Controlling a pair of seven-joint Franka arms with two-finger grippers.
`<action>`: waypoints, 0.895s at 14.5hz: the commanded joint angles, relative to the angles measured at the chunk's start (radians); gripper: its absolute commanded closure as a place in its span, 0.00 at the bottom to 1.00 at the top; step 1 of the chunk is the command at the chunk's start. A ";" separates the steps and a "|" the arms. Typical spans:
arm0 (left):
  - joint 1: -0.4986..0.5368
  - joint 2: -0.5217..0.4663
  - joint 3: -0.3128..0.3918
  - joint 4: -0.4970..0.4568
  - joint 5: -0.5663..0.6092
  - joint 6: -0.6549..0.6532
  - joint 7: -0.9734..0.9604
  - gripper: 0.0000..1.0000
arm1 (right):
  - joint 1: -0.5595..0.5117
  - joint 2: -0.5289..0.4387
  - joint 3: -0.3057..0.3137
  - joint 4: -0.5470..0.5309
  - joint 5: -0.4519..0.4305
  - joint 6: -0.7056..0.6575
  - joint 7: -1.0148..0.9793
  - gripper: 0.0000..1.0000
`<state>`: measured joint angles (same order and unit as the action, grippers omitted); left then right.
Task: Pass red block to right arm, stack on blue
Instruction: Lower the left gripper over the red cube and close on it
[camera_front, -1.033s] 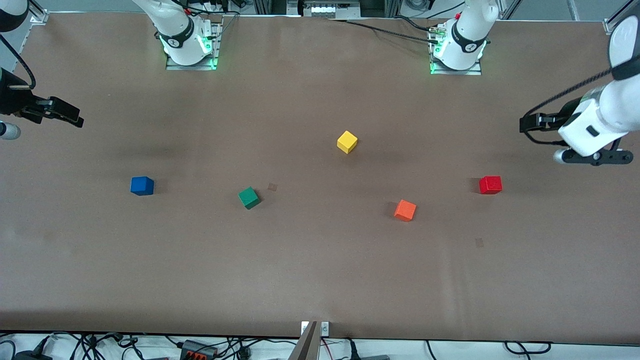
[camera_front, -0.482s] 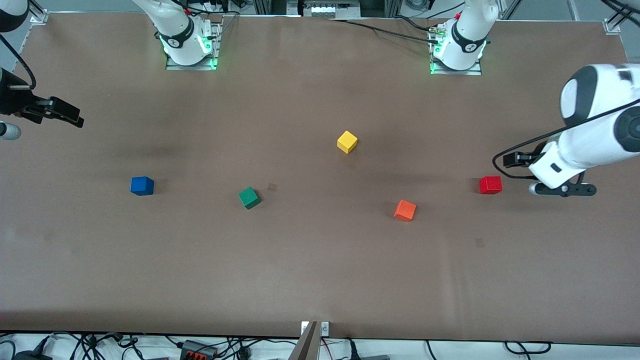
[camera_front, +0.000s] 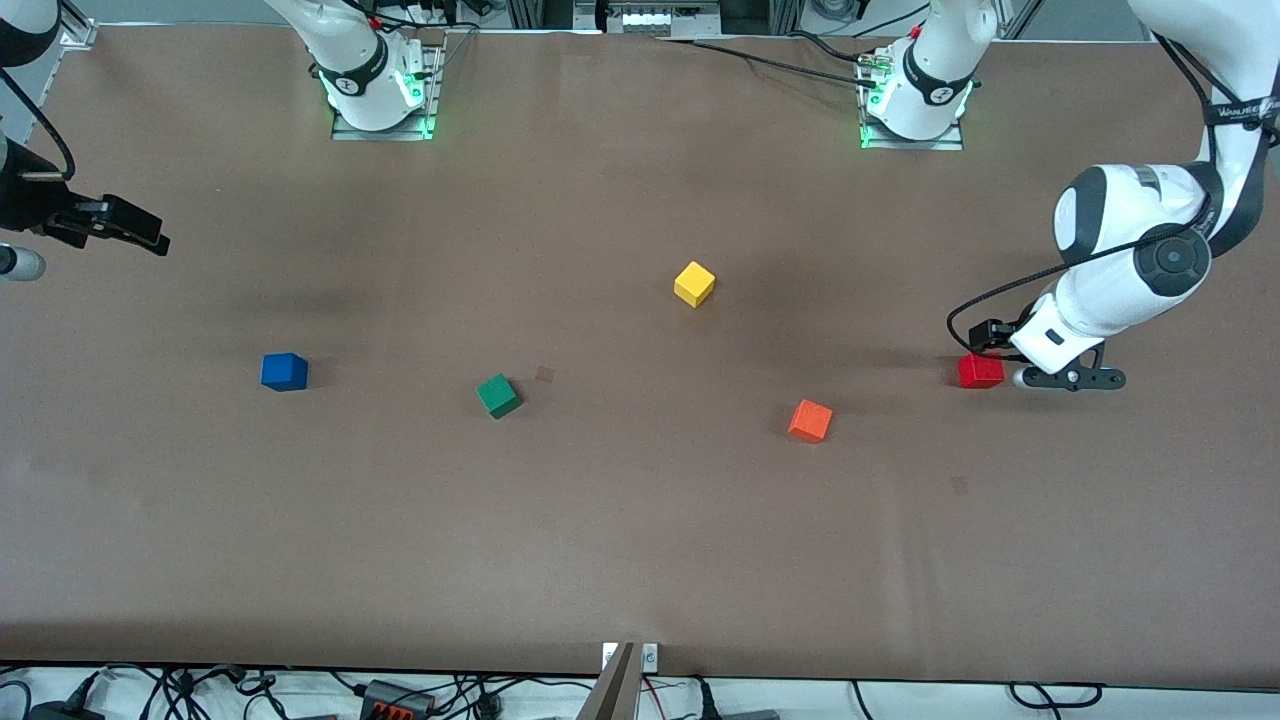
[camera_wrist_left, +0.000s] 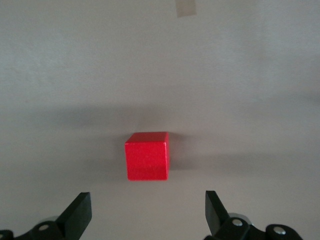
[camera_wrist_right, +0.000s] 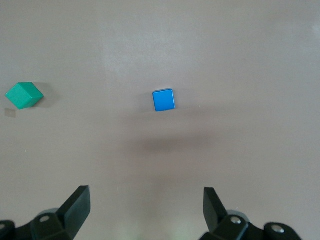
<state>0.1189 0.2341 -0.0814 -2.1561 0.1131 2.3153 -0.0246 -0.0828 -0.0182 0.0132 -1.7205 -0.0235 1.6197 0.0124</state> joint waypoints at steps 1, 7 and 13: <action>0.024 0.066 -0.006 -0.002 0.017 0.107 0.023 0.00 | -0.006 -0.006 0.008 -0.011 0.002 -0.001 0.001 0.00; 0.033 0.148 -0.008 -0.005 0.030 0.182 0.034 0.00 | -0.005 -0.006 0.010 -0.008 0.000 -0.006 0.001 0.00; 0.064 0.192 -0.009 -0.007 0.031 0.245 0.092 0.00 | -0.005 0.018 0.014 0.004 0.000 0.006 -0.008 0.00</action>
<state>0.1658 0.4152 -0.0834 -2.1635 0.1183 2.5396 0.0521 -0.0823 -0.0143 0.0149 -1.7208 -0.0235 1.6216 0.0124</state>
